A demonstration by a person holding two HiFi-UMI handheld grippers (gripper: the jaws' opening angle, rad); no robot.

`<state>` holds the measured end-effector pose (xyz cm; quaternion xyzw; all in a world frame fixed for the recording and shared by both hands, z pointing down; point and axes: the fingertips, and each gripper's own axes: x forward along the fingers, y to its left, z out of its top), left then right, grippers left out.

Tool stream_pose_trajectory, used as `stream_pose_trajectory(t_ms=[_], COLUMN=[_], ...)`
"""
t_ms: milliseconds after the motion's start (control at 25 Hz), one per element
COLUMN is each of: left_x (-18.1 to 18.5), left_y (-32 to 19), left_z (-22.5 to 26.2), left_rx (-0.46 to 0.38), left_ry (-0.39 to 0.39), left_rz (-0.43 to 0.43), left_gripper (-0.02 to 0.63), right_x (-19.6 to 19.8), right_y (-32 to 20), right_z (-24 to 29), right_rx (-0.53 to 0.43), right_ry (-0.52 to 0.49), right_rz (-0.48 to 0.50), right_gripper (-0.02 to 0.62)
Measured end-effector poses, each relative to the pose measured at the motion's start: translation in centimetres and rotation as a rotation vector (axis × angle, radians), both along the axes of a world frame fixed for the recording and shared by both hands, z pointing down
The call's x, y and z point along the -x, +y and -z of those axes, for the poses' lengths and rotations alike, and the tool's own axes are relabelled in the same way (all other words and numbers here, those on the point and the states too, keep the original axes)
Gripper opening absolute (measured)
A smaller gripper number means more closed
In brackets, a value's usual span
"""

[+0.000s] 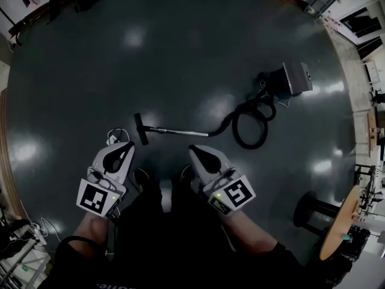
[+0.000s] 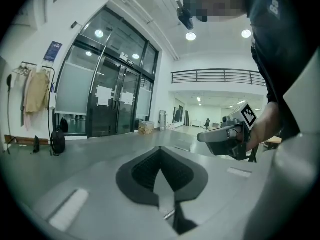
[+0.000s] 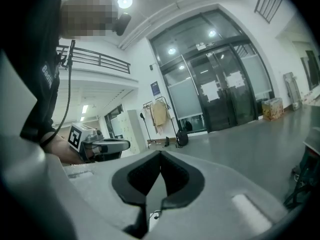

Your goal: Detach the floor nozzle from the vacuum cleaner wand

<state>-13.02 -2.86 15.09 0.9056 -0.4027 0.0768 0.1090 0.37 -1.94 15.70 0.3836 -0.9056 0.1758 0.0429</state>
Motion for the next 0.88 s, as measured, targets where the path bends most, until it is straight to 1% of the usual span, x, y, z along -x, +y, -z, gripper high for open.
stream_pose_trajectory(t_ms=[80, 200, 320, 440, 560, 640, 760, 880], left_x=[-0.1, -0.3, -0.8, -1.0, -2.0, -2.7, -3.6, -4.5], left_y=[-1.1, -2.8, -4.9, -5.9, -6.5, -6.8, -7.1, -7.3], left_z=[-2.4, -6.8, -11.4, -16.9, -22.0, -25.5, -30.2, -34.2], left_rx=[-0.012, -0.004, 0.011, 0.021, 0.015, 0.026, 0.036, 0.046], left_ry=[-0.014, -0.034, -0.024, -0.026, -0.048, -0.053, -0.046, -0.049], left_rz=[0.017, 0.066, 0.109, 0.124, 0.105, 0.083, 0.036, -0.009], left_gripper=[0.002, 0.002, 0.003, 0.003, 0.003, 0.003, 0.003, 0.003], right_x=[-0.2, -0.8, -1.3, -1.7, -2.1, -2.3, -2.1, -1.6], right_y=[-1.7, -3.5, -5.4, -6.8, -7.7, -8.1, -8.6, -9.0], right_z=[-2.6, -7.5, -12.4, -17.5, -22.7, -26.1, -30.6, -34.9], right_rx=[0.011, 0.04, 0.048, 0.058, 0.067, 0.063, 0.031, 0.013], right_ry=[-0.02, -0.009, -0.012, -0.008, 0.004, 0.013, 0.006, 0.006], right_rz=[0.007, 0.019, 0.026, 0.031, 0.042, 0.051, 0.065, 0.105], right_gripper=[0.002, 0.002, 0.002, 0.002, 0.002, 0.002, 0.002, 0.003])
